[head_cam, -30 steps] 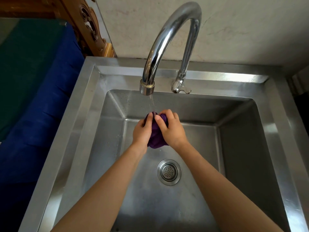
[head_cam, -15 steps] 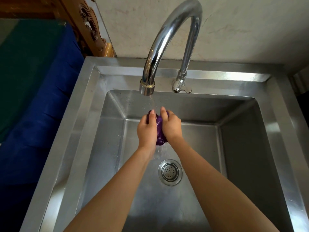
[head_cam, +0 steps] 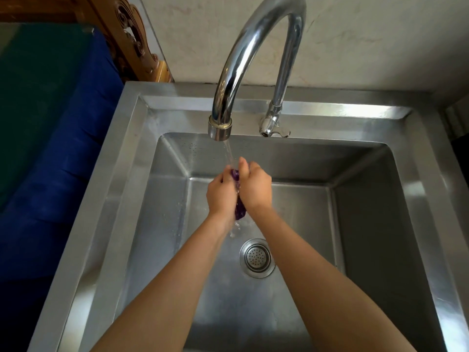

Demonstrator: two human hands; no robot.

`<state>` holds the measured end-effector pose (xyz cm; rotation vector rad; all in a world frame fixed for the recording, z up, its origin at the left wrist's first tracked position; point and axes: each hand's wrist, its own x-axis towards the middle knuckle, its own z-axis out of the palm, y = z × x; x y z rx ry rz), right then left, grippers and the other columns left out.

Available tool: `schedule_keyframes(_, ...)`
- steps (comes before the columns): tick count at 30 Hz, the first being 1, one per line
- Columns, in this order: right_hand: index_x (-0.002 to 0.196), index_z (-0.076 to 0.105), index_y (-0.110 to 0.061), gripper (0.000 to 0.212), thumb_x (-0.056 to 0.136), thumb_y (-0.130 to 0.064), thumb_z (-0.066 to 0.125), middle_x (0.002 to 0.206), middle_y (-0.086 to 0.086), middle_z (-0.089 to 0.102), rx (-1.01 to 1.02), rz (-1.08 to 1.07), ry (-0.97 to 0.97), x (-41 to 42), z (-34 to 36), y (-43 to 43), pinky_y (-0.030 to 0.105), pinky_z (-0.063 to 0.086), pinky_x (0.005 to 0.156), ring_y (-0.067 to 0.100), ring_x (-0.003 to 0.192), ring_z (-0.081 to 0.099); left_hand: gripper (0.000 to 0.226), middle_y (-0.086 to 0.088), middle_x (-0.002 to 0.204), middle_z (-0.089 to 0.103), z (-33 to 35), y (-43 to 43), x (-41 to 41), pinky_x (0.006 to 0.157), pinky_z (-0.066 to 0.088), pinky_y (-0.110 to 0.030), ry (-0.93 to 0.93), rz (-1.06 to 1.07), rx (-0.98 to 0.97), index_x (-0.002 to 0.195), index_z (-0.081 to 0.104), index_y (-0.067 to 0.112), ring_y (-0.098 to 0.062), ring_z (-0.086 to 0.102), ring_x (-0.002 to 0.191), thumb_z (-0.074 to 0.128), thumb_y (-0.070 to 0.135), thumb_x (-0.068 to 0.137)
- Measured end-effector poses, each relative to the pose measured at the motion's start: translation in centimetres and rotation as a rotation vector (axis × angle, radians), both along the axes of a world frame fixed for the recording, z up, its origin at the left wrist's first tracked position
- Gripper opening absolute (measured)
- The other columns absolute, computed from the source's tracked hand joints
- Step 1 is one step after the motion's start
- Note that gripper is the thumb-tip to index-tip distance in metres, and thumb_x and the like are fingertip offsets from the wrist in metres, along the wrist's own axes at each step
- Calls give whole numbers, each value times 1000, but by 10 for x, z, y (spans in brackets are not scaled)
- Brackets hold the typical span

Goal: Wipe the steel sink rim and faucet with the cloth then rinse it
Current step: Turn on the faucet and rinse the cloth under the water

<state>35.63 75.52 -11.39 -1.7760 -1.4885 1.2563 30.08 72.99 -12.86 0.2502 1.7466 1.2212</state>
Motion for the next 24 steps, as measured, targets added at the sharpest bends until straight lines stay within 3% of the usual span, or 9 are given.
schedule_keyframes(2,82,58,-8,42,97,-39,35,96,24,67,-31,6,-5,2,-1,7,36,43,76,38,93,60,39,1,57,60,2,2,-1,66,47,-35,4,-29,25,54,62,21,-21,58,64,54,36,88)
schedule_keyframes(6,105,61,-3,49,99,-41,30,105,21,65,-59,-13,69,11,1,10,33,40,81,35,100,59,29,-4,79,68,13,3,-6,78,55,-37,-15,-144,58,79,64,17,-21,66,79,59,45,85)
schedule_keyframes(9,116,55,-6,54,99,-45,22,116,18,62,-138,56,157,17,3,8,38,42,98,30,109,56,52,-4,99,67,16,4,-13,78,57,-35,-32,-253,24,107,56,15,-18,67,90,61,58,77)
schedule_keyframes(10,119,54,-8,55,99,-46,20,119,16,61,-164,72,195,18,5,8,40,40,102,29,112,55,54,-4,102,68,17,3,-14,75,57,-33,-72,-290,20,110,55,16,-17,68,90,60,58,76)
schedule_keyframes(12,124,55,-15,56,98,-49,19,127,12,58,-208,100,249,22,9,7,41,37,108,25,119,52,37,-4,99,71,17,1,-17,72,57,-31,-172,-364,16,103,61,22,-16,70,88,61,52,80)
schedule_keyframes(15,128,54,-21,59,97,-53,16,134,7,55,-225,145,250,34,15,11,37,31,113,22,126,46,31,-16,104,71,16,-5,-21,88,54,-45,-281,-415,-32,99,66,17,-32,68,96,71,38,77)
schedule_keyframes(18,128,52,-15,62,96,-54,16,130,8,57,-194,-25,305,50,26,22,39,38,107,24,119,53,31,-25,109,67,14,-6,-24,94,48,-56,-326,-361,-25,100,68,10,-43,63,102,72,28,76)
schedule_keyframes(21,133,48,-13,66,95,-56,17,121,8,63,-132,-141,305,62,42,37,39,44,97,22,104,60,24,-15,97,72,16,-5,-25,89,53,-46,-351,-299,7,97,68,14,-33,67,92,72,27,77)
schedule_keyframes(24,121,54,-10,53,97,-49,27,99,8,67,-41,-91,211,62,55,53,38,47,88,16,82,61,24,-8,89,74,18,-6,-25,80,55,-38,-359,-275,34,98,68,16,-25,69,85,72,29,77)
